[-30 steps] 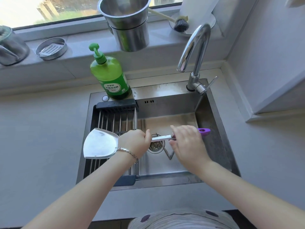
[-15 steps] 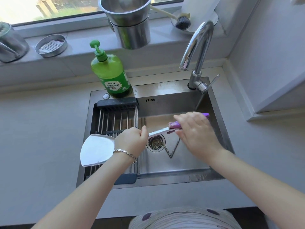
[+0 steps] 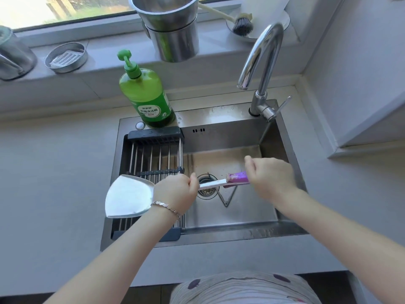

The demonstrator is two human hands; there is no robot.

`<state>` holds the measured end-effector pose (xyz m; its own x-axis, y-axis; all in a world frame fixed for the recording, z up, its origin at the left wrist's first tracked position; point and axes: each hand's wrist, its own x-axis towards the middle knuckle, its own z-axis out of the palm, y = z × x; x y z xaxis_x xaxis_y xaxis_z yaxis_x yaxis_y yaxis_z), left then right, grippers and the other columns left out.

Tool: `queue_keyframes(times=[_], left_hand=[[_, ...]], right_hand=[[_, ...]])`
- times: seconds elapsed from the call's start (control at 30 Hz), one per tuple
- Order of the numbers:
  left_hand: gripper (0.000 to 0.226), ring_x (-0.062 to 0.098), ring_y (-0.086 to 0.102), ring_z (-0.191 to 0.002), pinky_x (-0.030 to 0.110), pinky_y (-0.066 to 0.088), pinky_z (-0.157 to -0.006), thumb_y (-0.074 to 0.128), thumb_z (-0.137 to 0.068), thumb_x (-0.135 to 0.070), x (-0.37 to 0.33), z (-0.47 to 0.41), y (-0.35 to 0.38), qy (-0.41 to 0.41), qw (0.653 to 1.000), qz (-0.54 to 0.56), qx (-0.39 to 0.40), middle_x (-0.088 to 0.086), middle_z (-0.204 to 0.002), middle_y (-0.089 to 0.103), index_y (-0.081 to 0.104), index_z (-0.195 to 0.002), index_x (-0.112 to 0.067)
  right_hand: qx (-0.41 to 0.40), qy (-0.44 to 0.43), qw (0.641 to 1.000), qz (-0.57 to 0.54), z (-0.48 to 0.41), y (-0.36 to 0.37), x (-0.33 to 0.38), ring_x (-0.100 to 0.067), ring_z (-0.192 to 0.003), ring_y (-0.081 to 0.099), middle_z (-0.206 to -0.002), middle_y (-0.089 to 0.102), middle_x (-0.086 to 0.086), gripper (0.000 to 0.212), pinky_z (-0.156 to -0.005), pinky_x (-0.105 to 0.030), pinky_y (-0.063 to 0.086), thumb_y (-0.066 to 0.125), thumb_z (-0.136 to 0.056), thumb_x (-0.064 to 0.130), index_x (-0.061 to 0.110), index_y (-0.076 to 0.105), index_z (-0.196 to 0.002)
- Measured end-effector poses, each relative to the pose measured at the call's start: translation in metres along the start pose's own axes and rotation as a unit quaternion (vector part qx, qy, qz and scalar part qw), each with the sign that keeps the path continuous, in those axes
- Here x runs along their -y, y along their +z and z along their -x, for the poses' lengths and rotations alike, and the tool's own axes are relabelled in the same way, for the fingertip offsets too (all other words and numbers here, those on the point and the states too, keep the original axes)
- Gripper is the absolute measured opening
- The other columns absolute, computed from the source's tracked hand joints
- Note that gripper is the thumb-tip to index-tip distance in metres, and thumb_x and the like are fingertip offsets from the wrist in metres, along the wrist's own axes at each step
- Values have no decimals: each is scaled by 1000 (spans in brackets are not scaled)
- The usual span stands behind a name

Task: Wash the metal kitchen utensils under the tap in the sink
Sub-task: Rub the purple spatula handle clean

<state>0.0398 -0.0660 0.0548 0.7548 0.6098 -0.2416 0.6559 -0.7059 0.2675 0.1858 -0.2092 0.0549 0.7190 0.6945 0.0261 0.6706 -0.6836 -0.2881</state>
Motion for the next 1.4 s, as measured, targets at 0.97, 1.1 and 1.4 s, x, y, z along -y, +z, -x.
queue_keyframes(times=[0.97, 1.1, 1.4], left_hand=[[52, 18, 44, -47, 22, 28, -45, 27, -94, -37, -8, -15, -13, 46, 996, -51, 61, -1, -48, 43, 40, -48, -16], [51, 18, 33, -41, 23, 24, -44, 32, -92, -35, -8, -17, -9, 3, 994, 24, 107, 1, -44, 35, 33, -46, -14], [55, 18, 44, -45, 22, 33, -47, 26, -94, -38, -7, -17, -17, 38, 997, -49, 51, 0, -46, 43, 39, -46, -15]], right_hand=[[3, -355, 930, -97, 11, 5, -10, -25, -47, 53, -58, 58, -6, 19, -40, -27, 45, 66, -80, 23, 5, 68, -74], [-132, -402, 902, -90, 13, 9, -13, -26, -58, 66, -76, 72, -13, 17, -50, -34, 55, 73, -77, 16, -1, 74, -80], [124, -292, 936, -154, -2, 3, -14, -22, -68, 62, -75, 67, -2, 21, -62, -33, 50, 71, -80, 29, 11, 68, -89]])
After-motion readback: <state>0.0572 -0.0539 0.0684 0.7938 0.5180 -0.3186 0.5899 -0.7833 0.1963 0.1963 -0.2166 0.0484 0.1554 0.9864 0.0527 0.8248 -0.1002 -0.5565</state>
